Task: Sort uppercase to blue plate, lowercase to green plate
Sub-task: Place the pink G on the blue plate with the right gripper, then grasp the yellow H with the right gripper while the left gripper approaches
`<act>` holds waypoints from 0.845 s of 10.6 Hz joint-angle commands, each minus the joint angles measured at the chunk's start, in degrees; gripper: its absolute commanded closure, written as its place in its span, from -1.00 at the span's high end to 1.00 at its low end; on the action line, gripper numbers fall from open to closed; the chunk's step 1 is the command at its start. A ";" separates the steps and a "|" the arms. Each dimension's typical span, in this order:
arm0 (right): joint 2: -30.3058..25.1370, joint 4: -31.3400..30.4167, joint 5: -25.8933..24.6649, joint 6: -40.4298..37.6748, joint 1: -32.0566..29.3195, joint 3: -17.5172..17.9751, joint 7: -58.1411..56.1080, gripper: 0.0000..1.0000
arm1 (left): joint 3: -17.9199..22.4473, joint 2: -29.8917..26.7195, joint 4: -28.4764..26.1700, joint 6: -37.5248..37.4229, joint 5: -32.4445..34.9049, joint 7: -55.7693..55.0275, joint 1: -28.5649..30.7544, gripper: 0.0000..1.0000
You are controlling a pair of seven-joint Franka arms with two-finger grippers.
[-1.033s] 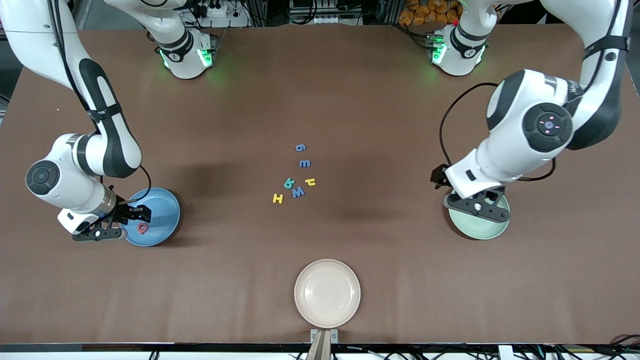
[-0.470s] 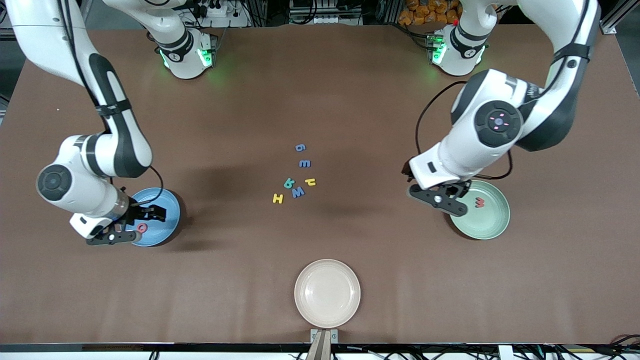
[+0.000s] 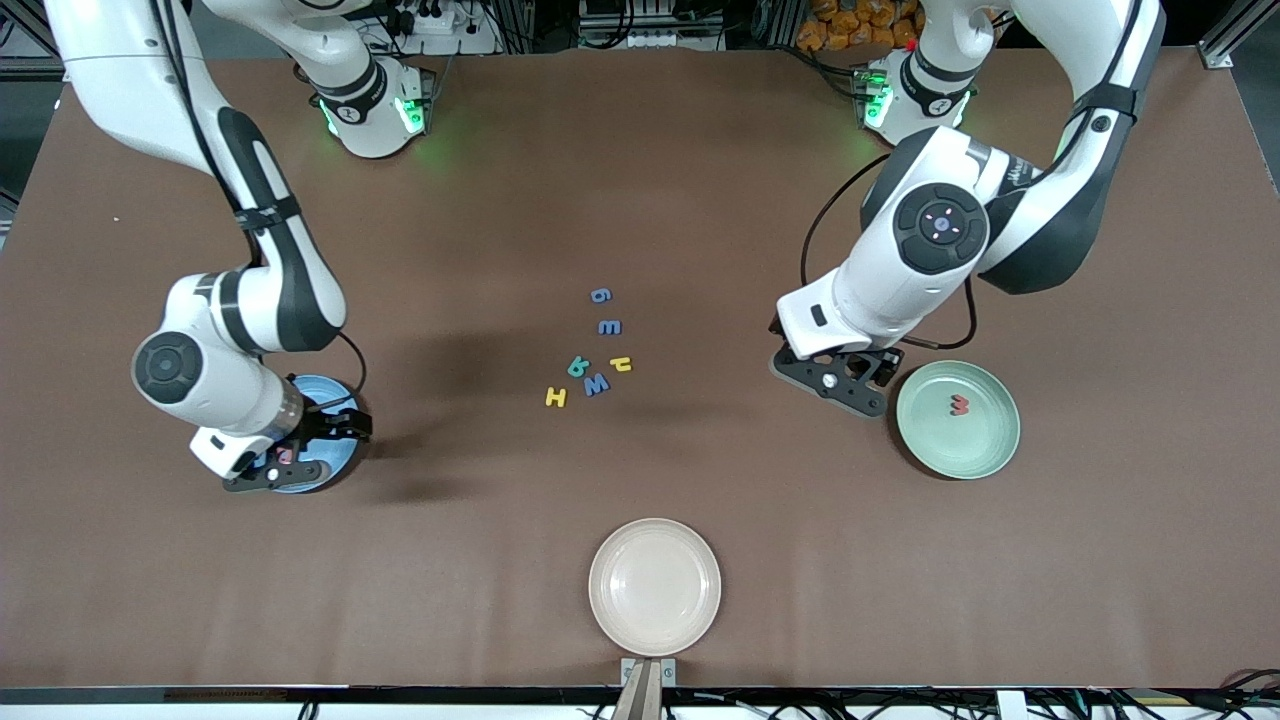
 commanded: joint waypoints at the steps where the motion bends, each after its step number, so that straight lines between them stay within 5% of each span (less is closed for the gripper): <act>1: 2.36 3.08 0.14 -1.70 3.16 -0.05 5.54 1.00 | -2.15 -0.23 -0.22 2.36 -1.25 1.69 -0.13 1.00; 9: 8.25 7.83 5.59 -1.79 15.64 -0.05 22.77 1.00 | -5.05 4.77 -2.69 11.52 -0.72 9.87 -2.41 1.00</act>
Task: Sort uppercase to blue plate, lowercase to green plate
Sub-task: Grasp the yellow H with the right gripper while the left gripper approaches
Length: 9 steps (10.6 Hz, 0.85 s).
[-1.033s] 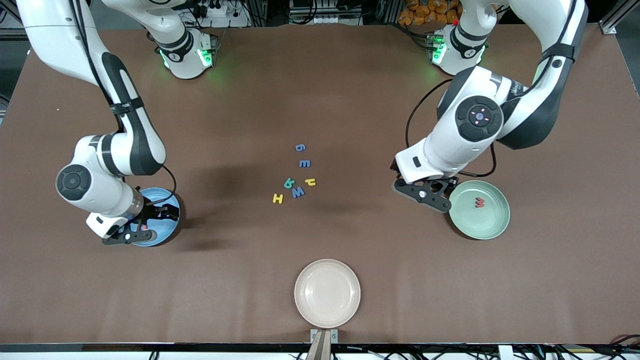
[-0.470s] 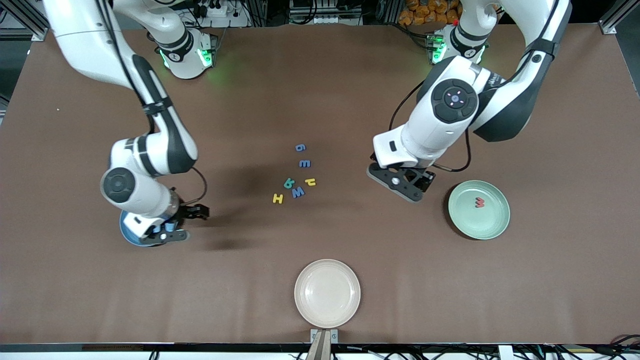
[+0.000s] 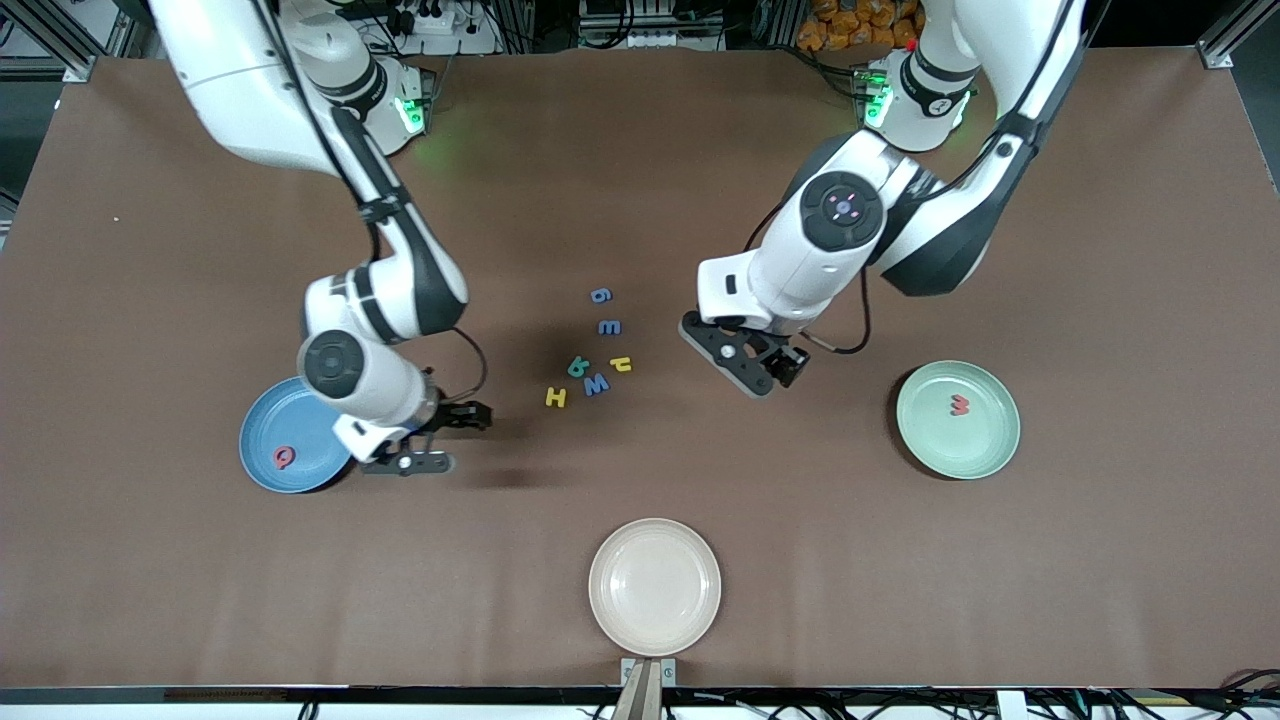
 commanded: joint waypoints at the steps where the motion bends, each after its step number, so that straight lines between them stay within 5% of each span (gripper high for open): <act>1: 2.91 3.14 0.81 -0.52 2.36 -0.34 5.22 1.00 | -0.19 0.32 -0.09 0.83 -0.67 2.49 -0.32 1.00; 9: 8.01 6.48 1.87 -0.16 9.30 -0.34 14.72 1.00 | -0.19 -0.65 -0.09 1.79 -0.76 12.24 4.42 1.00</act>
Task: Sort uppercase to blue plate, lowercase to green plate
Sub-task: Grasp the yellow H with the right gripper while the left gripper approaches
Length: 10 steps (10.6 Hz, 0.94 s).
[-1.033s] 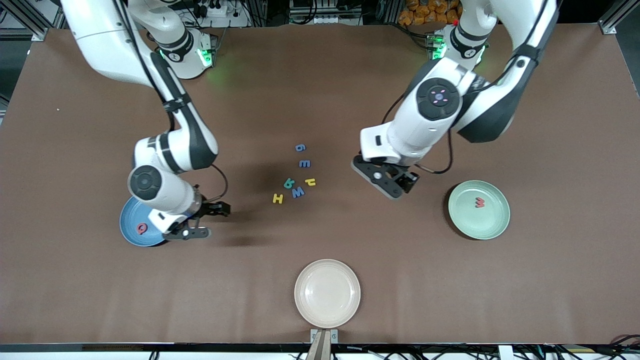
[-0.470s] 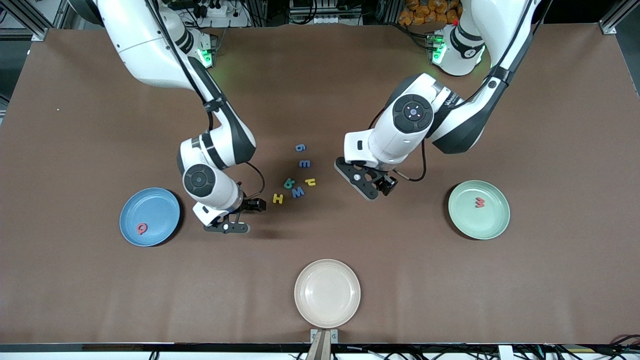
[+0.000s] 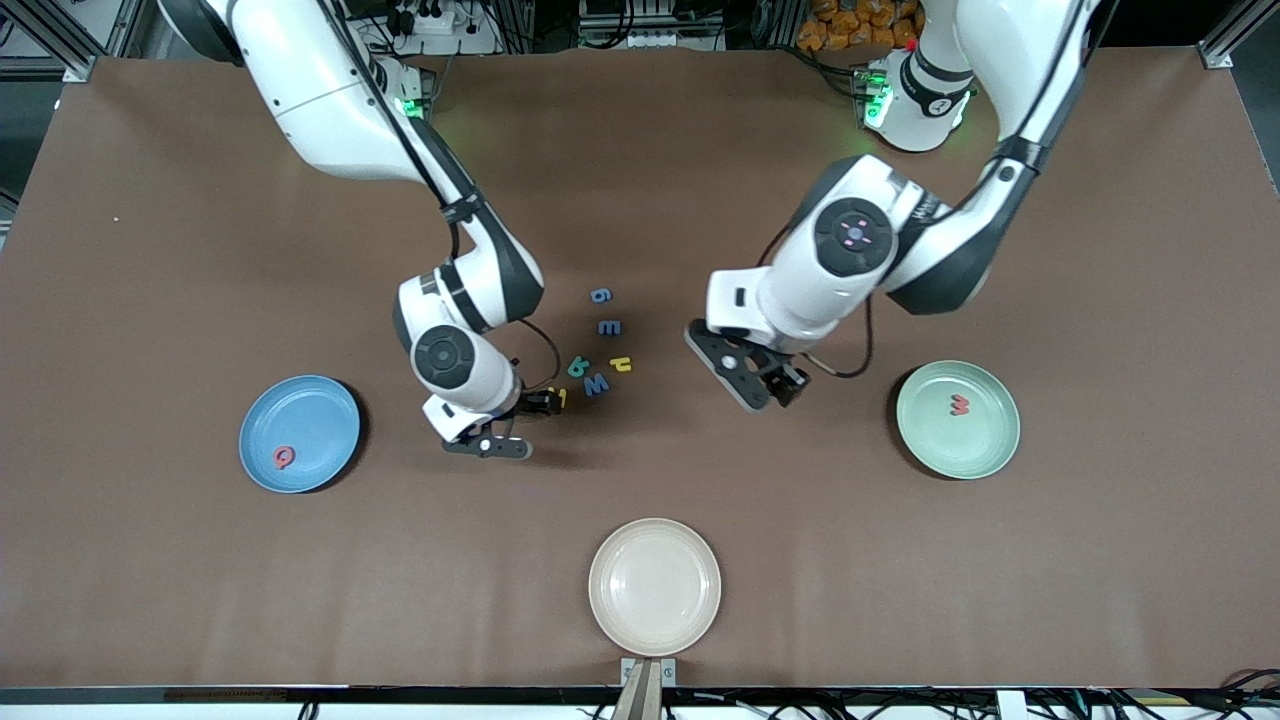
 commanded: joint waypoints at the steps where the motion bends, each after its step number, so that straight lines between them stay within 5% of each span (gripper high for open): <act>1: 2.63 2.72 0.66 0.15 1.98 -0.35 3.07 1.00 | -0.21 -1.45 -0.71 0.20 -0.67 3.44 1.36 1.00; 10: 4.48 2.20 -0.83 3.31 3.91 -0.61 5.18 1.00 | -0.39 -1.36 -0.36 0.29 -1.46 7.23 2.07 1.00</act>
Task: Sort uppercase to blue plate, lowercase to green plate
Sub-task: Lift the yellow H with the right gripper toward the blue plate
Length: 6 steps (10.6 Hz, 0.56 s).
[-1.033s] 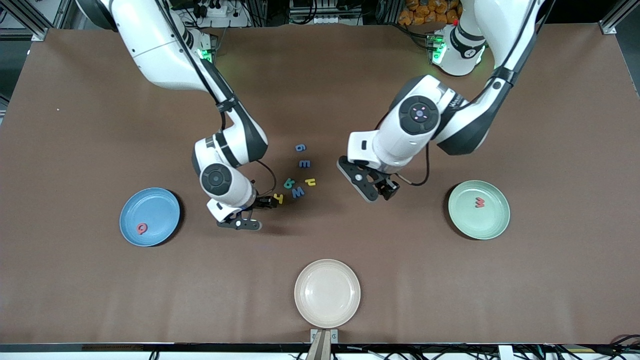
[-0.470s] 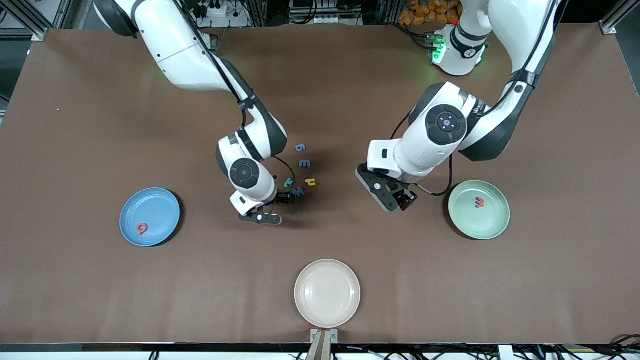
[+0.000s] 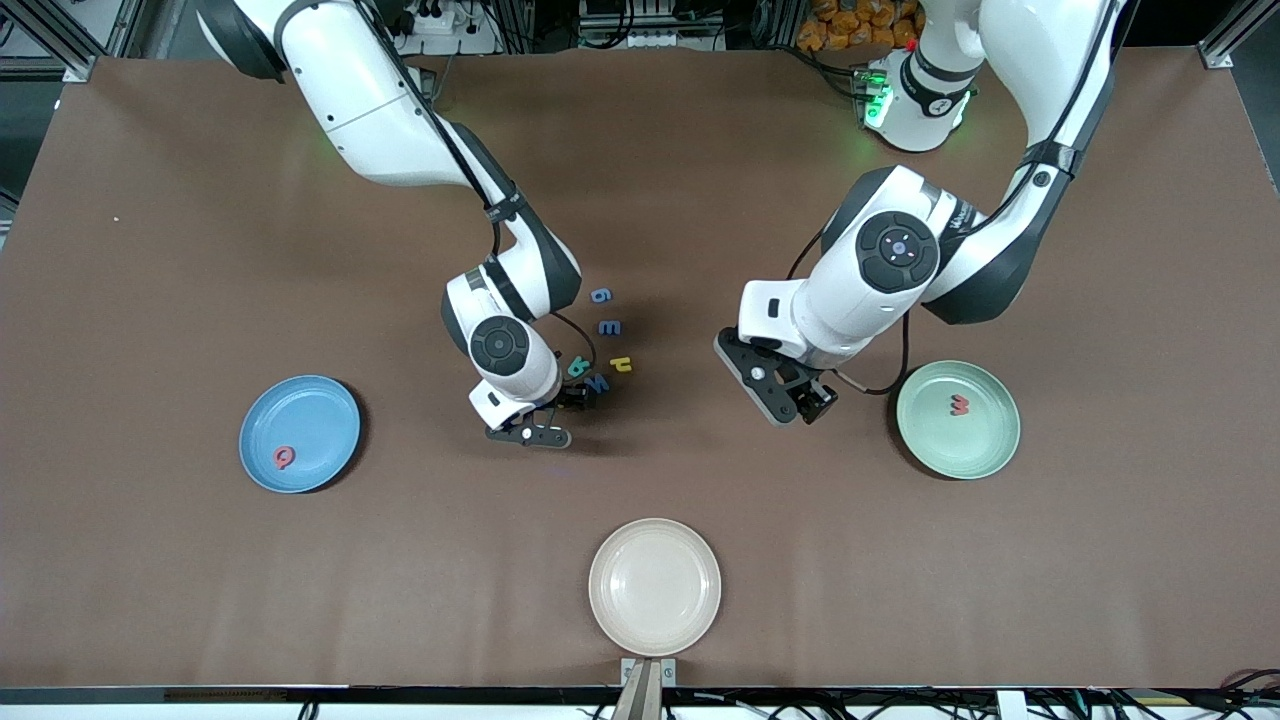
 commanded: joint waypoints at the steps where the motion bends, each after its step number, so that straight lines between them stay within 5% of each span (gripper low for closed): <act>1: 0.79 1.01 -0.66 -0.29 0.28 -0.45 0.84 1.00 | -0.27 -1.22 -0.43 0.26 -1.46 1.01 0.40 1.00; 6: 0.44 0.22 -0.84 -0.99 0.28 -0.45 0.58 1.00 | -1.15 -2.36 -0.60 -0.18 -1.64 1.10 0.49 1.00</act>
